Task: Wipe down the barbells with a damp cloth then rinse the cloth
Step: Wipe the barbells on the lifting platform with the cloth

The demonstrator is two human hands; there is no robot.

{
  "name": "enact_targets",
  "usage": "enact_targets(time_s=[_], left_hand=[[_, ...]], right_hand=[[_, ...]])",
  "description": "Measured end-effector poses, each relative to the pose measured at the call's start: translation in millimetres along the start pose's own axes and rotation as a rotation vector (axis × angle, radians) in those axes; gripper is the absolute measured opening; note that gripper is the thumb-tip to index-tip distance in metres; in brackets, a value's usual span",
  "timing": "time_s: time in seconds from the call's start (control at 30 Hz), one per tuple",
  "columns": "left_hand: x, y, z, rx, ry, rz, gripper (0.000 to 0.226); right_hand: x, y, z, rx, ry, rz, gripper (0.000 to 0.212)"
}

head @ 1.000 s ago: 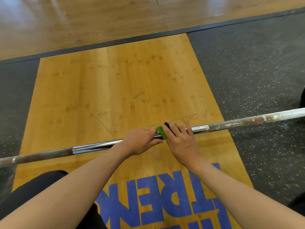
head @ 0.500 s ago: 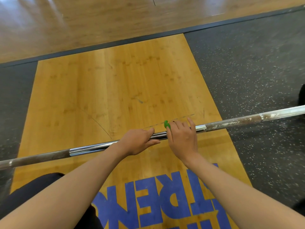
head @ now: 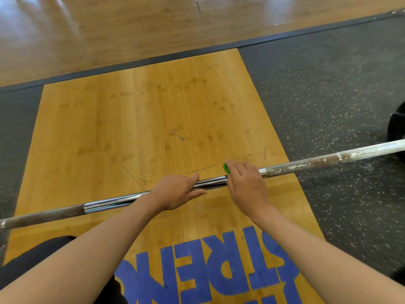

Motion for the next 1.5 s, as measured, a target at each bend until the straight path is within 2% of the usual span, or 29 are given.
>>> enact_targets(time_s=[0.07,0.13,0.23,0.3,0.37,0.47,0.53,0.6,0.7,0.83,0.97,1.07,1.13,1.23,1.33,1.4,1.5], left_hand=[[0.1,0.5,-0.3,-0.024,0.006,0.001,0.052],[0.3,2.9,-0.2,-0.047,0.040,-0.009,0.060],[-4.5,15.7,2.3,-0.006,0.151,-0.040,0.067],[-11.1,32.2,2.8,-0.030,0.229,-0.102,0.065],[-15.4,48.1,2.0,-0.082,0.331,-0.155,0.061],[-14.6,54.7,-2.5,-0.113,0.403,-0.140,0.056],[-12.7,55.4,-5.7,-0.158,0.419,-0.123,0.058],[-12.8,57.3,-6.6,-0.170,0.416,-0.083,0.065],[-13.4,61.2,-6.4,-0.183,0.404,0.029,0.073],[-10.4,66.5,-8.4,-0.203,0.331,0.184,0.087],[-6.4,72.9,-10.7,-0.239,0.229,0.298,0.090],[-4.6,83.6,-12.2,-0.236,0.178,0.364,0.094],[-4.6,90.9,-11.8,-0.229,0.154,0.396,0.096],[0.9,100.0,-7.2,-0.202,0.095,0.412,0.099],[5.3,104.9,-1.7,-0.171,0.065,0.382,0.100],[3.5,104.8,-1.0,-0.164,0.065,0.349,0.101],[-7.4,102.3,-5.6,-0.178,0.100,0.281,0.105]], right_hand=[[8.0,3.7,2.6,-0.043,-0.016,0.149,0.035],[10.9,22.1,10.5,-0.021,-0.009,0.196,0.032],[-3.0,51.2,15.7,0.046,-0.005,-0.003,0.031],[-13.8,42.1,10.7,0.100,-0.003,-0.143,0.035],[-15.6,15.4,0.3,0.086,0.003,-0.181,0.033],[-1.0,-16.3,-10.4,-0.029,-0.023,-0.074,0.030],[5.9,-8.2,-4.6,-0.041,-0.029,0.027,0.032],[11.7,17.8,7.7,-0.008,-0.025,0.079,0.034],[11.4,65.2,19.7,0.089,-0.010,-0.015,0.037],[-3.1,41.8,8.3,0.094,0.041,-0.194,0.033],[14.1,1.2,-4.8,-0.055,0.010,0.048,0.031],[20.0,38.1,15.6,-0.018,0.035,0.183,0.036],[17.0,72.4,25.8,0.038,-0.029,0.140,0.038],[10.1,82.1,26.4,0.107,-0.101,-0.022,0.033],[7.6,48.2,17.7,0.080,-0.112,-0.212,0.030],[8.3,18.4,9.8,0.011,-0.113,-0.155,0.032],[18.2,0.9,7.2,-0.045,-0.033,0.034,0.039]])
Point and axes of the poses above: each hand's wrist, its own x-axis away from the middle knuckle, its own z-axis out of the back of the hand, y = z × x, the point moved 6 cm from there along -x, towards the middle knuckle, and after that the axes turned 12 degrees about y, right-handed, at the moved point
